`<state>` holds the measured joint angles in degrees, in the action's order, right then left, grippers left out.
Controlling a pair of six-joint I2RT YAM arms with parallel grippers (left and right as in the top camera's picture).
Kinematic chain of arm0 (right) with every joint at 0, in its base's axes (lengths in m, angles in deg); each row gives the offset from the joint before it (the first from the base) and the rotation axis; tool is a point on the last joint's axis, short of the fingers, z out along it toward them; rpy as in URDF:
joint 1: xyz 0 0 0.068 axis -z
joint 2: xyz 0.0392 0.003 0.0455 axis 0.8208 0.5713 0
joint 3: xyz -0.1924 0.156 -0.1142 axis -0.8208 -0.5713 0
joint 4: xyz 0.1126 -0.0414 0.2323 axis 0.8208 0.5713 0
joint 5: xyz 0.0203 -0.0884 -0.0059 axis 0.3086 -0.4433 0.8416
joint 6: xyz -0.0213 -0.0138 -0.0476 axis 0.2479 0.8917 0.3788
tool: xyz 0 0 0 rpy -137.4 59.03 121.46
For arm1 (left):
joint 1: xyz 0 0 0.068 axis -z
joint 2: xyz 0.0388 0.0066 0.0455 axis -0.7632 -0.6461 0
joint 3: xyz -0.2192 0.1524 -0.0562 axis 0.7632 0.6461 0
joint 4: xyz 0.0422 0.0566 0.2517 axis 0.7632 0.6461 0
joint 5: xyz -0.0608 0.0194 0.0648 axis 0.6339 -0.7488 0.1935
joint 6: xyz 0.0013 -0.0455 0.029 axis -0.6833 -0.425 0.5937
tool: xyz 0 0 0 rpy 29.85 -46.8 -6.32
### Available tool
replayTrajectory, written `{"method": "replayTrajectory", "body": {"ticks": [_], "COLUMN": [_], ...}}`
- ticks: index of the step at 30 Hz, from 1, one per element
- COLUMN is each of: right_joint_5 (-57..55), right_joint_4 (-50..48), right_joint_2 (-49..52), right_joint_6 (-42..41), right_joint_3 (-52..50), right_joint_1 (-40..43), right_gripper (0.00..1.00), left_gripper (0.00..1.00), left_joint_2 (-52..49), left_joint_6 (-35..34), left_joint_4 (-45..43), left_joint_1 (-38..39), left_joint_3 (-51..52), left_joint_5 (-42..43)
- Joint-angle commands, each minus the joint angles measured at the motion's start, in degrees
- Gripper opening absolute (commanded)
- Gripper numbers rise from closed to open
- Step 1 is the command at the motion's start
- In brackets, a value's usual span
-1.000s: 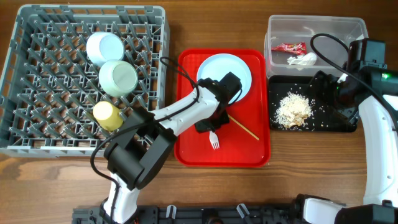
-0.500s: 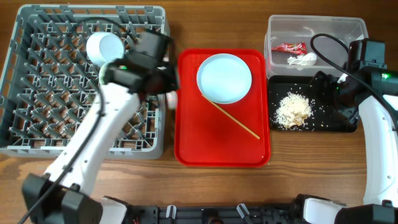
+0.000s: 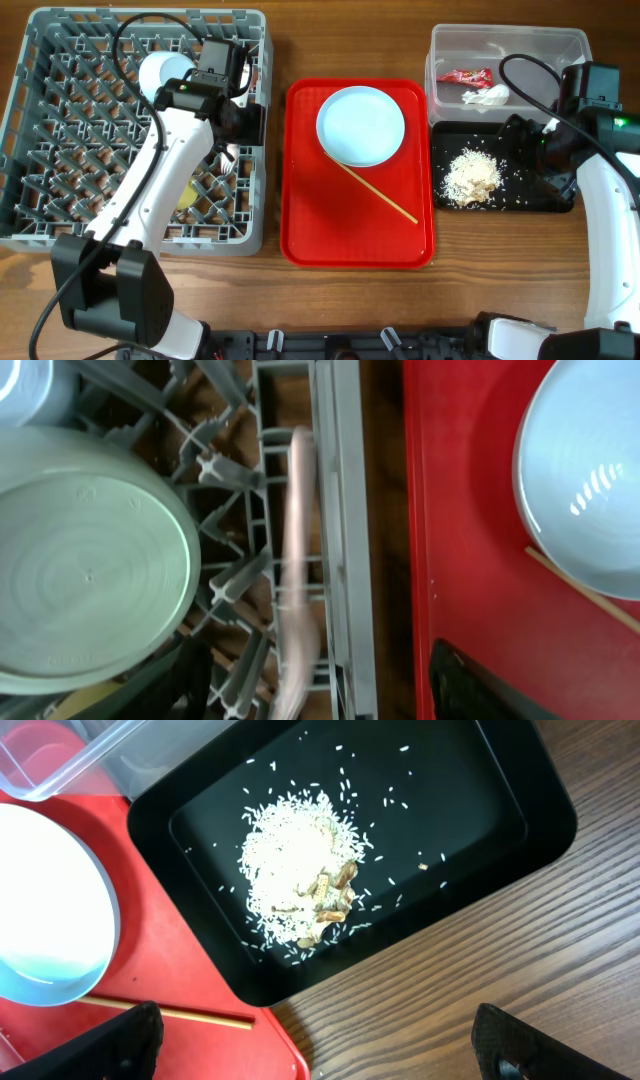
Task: Sort waste into correct bins and load items into the dishwasher rack
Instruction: 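Grasp the white fork and drop it into the rack with the left gripper, then reach the left gripper to the wooden chopsticks on the red tray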
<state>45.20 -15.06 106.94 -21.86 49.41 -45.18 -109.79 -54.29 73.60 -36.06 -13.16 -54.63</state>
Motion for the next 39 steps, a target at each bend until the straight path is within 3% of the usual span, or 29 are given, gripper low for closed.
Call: {"method": "replayTrajectory", "body": {"ticks": [1,6,10,16,25,31,39], "right_joint_5": [-0.8,-0.6,0.2,0.2,0.1,0.2,0.3], "right_joint_4": [0.1,0.1,0.1,0.1,0.1,0.1,0.1], "right_joint_2": [-0.5,-0.5,-0.5,-0.5,-0.5,-0.5,-0.5], "right_joint_6": [0.3,0.3,0.3,0.4,1.0,1.8,1.8], "right_joint_3": [0.8,0.8,0.8,0.8,0.8,0.8,0.8], "right_joint_1": [0.2,0.2,0.2,0.2,0.2,0.2,0.2], "right_gripper": [1.0,1.0,1.0,1.0,1.0,1.0,1.0], "left_gripper": [0.71,0.72,0.72,0.7,0.67,0.66,0.67], "left_joint_2": [0.7,1.0,-0.2,-6.6,-19.4,-21.3,-21.9], "left_joint_6": [-3.8,-17.9,-32.3,-48.0,-51.5,-51.5,-51.5], "left_joint_4": [-1.6,-3.8,-4.3,-6.2,-15.7,-12.2,-8.0], "left_joint_1": [0.2,3.9,12.1,23.4,34.6,35.9,35.9], "left_joint_3": [-0.2,-0.2,-0.2,-0.2,-0.2,-0.2,-0.2], "left_joint_5": [5.2,18.2,13.8,8.6,-1.9,-7.5,-7.8]}}
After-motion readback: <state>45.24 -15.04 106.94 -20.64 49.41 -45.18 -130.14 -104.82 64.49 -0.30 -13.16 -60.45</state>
